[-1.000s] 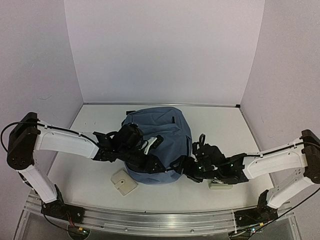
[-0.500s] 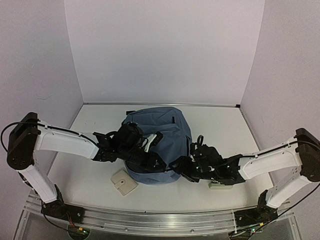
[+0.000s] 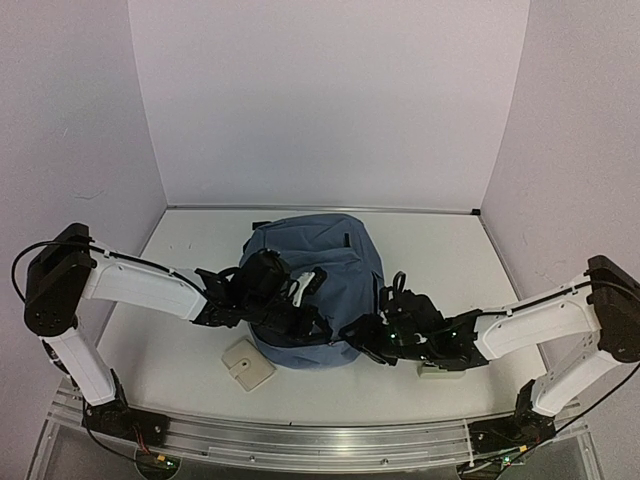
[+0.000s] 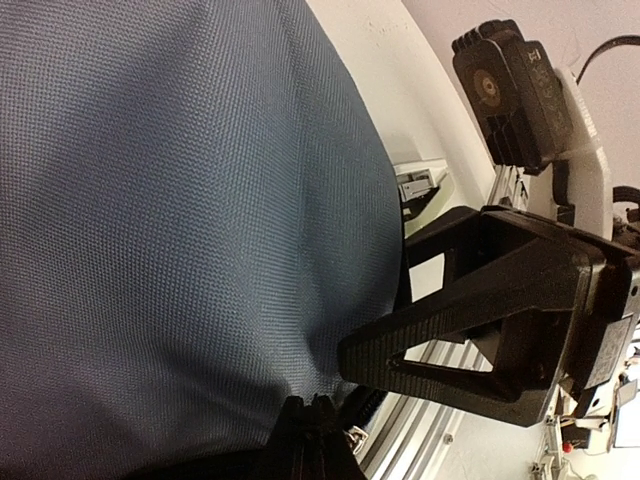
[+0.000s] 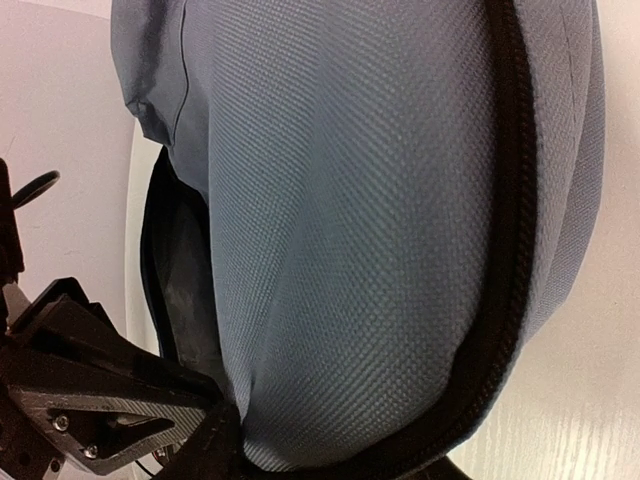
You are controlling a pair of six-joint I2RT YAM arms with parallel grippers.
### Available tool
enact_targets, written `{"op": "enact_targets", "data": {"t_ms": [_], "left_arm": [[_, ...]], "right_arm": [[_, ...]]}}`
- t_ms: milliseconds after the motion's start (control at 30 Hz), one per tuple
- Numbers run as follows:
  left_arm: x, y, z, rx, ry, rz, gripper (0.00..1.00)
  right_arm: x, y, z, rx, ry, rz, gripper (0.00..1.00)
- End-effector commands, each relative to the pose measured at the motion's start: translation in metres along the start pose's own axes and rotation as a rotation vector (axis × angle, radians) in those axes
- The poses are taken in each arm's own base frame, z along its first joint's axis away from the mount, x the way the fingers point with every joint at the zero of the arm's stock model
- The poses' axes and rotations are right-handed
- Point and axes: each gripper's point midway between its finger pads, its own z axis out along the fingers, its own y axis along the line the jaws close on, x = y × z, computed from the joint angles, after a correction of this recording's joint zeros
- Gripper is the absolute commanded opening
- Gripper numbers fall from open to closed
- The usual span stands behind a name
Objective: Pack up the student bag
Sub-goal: Zip the student bag at the center of the board.
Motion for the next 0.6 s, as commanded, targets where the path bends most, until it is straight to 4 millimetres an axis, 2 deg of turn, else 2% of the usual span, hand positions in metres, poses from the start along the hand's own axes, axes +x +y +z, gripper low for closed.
{"op": "enact_targets", "data": {"t_ms": [0,33,100,333,567], "left_arm": [[-0.019,-0.001,-0.005,-0.024,-0.094,-0.027,0.0],[-0.019,0.004,-0.008,-0.054,-0.108,-0.038,0.0],[-0.022,0.02,-0.017,-0.142,-0.147,-0.075,0.0],[-0.016,0.058,-0.043,-0.333,-0.236,-0.19,0.0],[-0.006,0.082,-0.065,-0.453,-0.299,-0.274,0.0]], "right_arm": [[-0.009,0.003,0.0,-0.011,-0.047,0.016,0.13],[-0.01,0.001,-0.001,-0.005,-0.057,0.021,0.05],[-0.014,-0.005,-0.003,0.007,-0.084,0.036,0.0],[-0.023,-0.01,-0.007,0.022,-0.139,0.059,0.0],[-0.028,-0.031,-0.016,0.07,-0.191,0.098,0.0]]}}
